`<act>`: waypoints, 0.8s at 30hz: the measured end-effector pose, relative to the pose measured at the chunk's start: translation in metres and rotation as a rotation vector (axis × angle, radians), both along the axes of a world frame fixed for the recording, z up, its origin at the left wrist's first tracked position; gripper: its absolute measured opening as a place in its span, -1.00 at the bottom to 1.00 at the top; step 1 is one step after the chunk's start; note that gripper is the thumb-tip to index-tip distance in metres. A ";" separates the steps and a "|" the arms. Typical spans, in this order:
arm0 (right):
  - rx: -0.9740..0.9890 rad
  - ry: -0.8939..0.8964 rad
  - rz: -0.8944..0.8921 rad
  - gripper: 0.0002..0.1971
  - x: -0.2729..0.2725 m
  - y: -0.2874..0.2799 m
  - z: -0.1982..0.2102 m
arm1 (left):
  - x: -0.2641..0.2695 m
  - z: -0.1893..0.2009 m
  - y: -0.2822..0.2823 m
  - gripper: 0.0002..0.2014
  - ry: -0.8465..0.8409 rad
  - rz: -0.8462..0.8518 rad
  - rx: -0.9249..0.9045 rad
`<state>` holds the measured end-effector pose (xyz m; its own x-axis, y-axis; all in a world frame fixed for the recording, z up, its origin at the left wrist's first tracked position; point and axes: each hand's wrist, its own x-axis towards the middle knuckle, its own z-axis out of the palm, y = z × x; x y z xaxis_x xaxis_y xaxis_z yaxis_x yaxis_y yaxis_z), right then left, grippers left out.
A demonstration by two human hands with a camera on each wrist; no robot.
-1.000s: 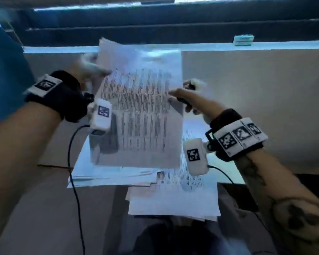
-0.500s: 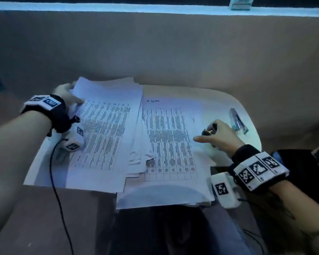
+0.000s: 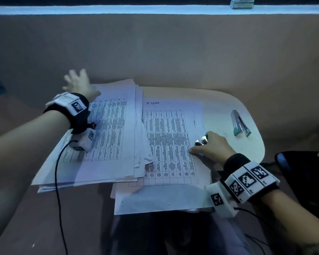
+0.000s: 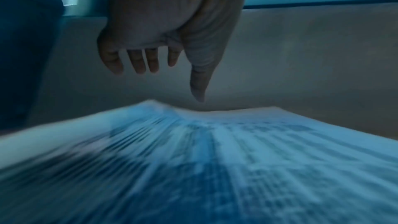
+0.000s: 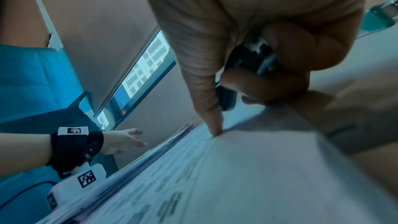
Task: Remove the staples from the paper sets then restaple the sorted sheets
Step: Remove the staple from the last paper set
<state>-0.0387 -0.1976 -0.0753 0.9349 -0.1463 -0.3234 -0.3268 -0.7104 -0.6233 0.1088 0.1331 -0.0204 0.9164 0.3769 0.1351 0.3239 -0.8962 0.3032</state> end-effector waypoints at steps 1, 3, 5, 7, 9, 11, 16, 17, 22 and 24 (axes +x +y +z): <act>0.024 0.003 -0.016 -0.57 0.000 -0.001 0.001 | 0.000 0.002 -0.016 -0.31 -0.022 -0.081 0.031; 0.079 -0.010 -0.062 -0.54 0.001 -0.003 0.001 | -0.003 0.007 -0.052 -0.45 -0.033 -0.263 0.018; 0.113 -0.037 -0.102 -0.54 0.001 -0.004 -0.001 | -0.005 0.005 -0.086 -0.57 0.035 -0.451 -0.060; 0.134 -0.071 -0.146 -0.57 -0.001 -0.003 -0.002 | -0.008 -0.003 -0.117 -0.57 0.200 -0.596 -0.068; 0.251 -0.109 -0.206 -0.62 -0.003 -0.003 -0.003 | -0.005 -0.013 -0.138 -0.44 0.398 -0.637 -0.003; 0.379 -0.133 -0.257 -0.66 -0.006 -0.004 -0.002 | 0.000 -0.020 -0.148 -0.23 0.531 -0.639 0.091; 0.389 -0.269 -0.324 -0.74 -0.010 -0.005 -0.010 | 0.013 -0.017 -0.148 0.01 0.554 -0.590 0.161; 0.411 -0.301 -0.346 -0.74 -0.011 -0.005 -0.010 | 0.015 -0.017 -0.148 0.01 0.547 -0.589 0.162; 0.489 -0.417 -0.403 -0.73 -0.009 -0.025 -0.006 | 0.029 -0.012 -0.149 -0.31 0.492 -0.594 0.071; 0.503 -0.427 -0.418 -0.71 -0.006 -0.035 -0.006 | 0.034 -0.005 -0.151 -0.62 0.415 -0.641 0.043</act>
